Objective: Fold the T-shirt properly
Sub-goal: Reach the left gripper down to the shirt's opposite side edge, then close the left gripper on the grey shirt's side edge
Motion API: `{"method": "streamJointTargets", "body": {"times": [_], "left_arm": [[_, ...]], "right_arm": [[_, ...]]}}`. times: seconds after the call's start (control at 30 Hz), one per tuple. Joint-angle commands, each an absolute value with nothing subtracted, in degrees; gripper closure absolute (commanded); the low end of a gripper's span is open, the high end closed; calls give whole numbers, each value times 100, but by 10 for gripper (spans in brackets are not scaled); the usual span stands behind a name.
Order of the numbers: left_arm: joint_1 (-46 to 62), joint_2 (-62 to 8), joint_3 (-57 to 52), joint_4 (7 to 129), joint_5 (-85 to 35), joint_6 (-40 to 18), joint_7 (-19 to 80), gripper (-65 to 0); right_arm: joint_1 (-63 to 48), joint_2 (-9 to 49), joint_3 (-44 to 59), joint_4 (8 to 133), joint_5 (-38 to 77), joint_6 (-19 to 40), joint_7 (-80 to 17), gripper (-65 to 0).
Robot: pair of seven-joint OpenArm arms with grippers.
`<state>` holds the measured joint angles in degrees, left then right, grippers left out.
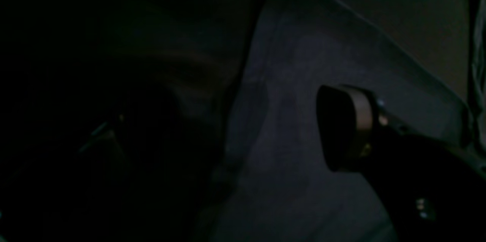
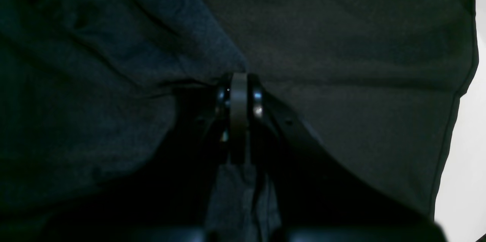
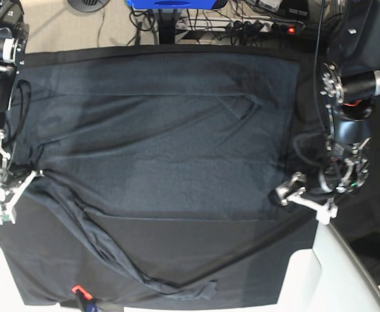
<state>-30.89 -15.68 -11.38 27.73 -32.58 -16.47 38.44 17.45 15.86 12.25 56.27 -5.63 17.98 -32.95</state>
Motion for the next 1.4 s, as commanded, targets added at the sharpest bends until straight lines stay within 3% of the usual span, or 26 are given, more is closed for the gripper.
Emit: {"method": "streamJointTargets", "body": {"times": [0.0,0.23,0.33,0.47,0.5,0.53,0.77,1.0,1.37], "left_arm": [[-3029,-1411,-1103,2835,-3248,-1657,4092,-591],[-2703,-1279,-1112,3222,-3257,-1657,4180,-568],[-2633,-1314,-1385,3222,-3257,-1657,4171,-402],[-2536,-1358,-2035,3231,-3231,-1657,4180,-81],[-2527,-1411,-2097,3231,-3231,-1657,4189,-20],[-2527,-1446,-2114,3231,-3231,-1657,4224,0],[-2185,-1420,-2167,4558,-3248,-1613,5262,0],[-1464,-1121,-2176,6176,-3257,-769,5807,0],[-1156,-1051,-2176,6659,-3248,-760,6053,0]], "right_arm": [[1895,1684,1244,5745,-567,1771,-3204,-5],[1895,1684,1244,5745,-567,1771,-3204,-5],[1886,1684,1244,5745,-567,1771,-3204,-5],[1886,1684,1244,5745,-567,1771,-3204,-5],[1886,1684,1244,5736,-567,1771,-3204,-5],[1886,1684,1244,5736,-567,1771,-3204,-5],[1886,1684,1244,5727,-567,1771,-3204,-5],[1886,1684,1244,5727,-567,1771,-3204,-5],[1886,1675,1244,5727,-567,1771,-3204,-5]]}}
